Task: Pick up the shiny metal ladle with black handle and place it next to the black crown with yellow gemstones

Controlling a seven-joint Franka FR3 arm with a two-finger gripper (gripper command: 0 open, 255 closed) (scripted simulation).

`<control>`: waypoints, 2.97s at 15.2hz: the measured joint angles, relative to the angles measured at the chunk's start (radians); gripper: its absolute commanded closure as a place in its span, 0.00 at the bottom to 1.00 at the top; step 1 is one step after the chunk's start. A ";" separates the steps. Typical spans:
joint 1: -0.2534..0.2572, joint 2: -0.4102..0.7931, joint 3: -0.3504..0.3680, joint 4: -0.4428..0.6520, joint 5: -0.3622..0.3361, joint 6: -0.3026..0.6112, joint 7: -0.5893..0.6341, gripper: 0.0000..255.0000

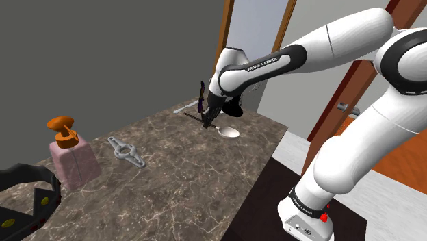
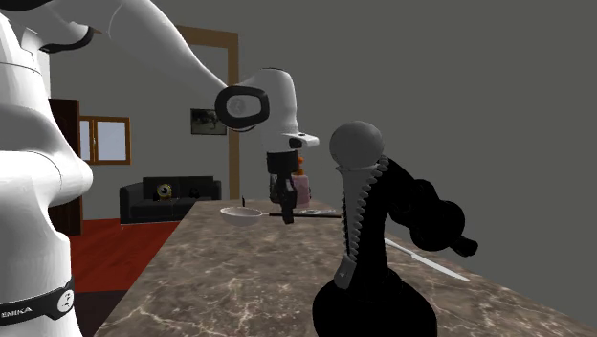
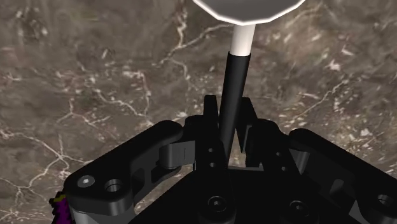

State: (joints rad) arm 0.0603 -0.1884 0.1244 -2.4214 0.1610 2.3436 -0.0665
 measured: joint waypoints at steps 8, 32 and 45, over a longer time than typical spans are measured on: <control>-0.003 -0.053 -0.004 0.063 -0.008 -0.115 0.011 1.00; 0.001 -0.121 0.004 0.303 -0.022 -0.420 0.068 1.00; 0.110 -0.029 0.218 0.406 -0.030 -0.398 0.391 1.00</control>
State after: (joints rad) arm 0.1700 -0.2176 0.3426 -2.0157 0.1314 1.9461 0.3247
